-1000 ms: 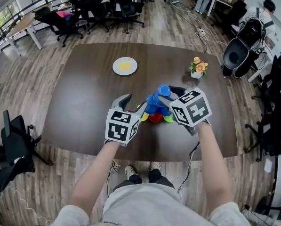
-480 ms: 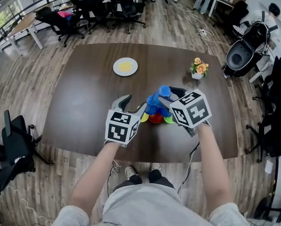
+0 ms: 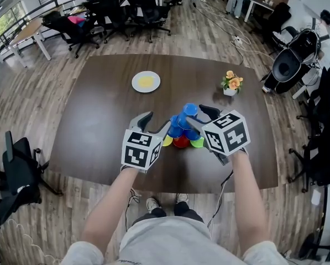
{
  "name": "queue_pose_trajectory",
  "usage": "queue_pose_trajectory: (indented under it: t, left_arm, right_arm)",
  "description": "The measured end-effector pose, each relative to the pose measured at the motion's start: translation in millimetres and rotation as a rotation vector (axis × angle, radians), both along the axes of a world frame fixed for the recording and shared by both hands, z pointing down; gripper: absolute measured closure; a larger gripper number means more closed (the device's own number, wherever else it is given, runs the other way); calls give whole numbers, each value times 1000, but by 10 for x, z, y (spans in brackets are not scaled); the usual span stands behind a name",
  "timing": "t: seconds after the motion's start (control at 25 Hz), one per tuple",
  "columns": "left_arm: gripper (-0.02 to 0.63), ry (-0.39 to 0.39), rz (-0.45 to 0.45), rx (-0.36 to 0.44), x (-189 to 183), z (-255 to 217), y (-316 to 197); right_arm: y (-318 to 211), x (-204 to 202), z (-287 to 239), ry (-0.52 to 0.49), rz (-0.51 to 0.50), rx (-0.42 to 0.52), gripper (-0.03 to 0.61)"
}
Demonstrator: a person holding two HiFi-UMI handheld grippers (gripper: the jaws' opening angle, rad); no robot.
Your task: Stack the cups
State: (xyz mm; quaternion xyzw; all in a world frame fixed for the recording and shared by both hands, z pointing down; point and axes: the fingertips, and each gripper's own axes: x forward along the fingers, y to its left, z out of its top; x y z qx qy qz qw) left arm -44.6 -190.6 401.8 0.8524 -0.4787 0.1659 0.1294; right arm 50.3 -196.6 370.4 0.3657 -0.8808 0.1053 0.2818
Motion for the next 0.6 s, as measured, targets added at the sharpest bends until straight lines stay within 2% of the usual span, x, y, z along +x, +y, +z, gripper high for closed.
queue_pose_trajectory:
  t: [0.16,0.36,0.6]
  left_arm:
    - [357,-1,-7,12,4,-83,-56]
    - [363,-8,-32,17,-11,-240,-147]
    - [416,-5,-80,45,-73,-470,-194]
  right_arm:
    - [17,64,-172,-94,26,32,359]
    - [-24,279,-387,-171,115,96,360]
    - [-107,664,-433,-160,242,176,372]
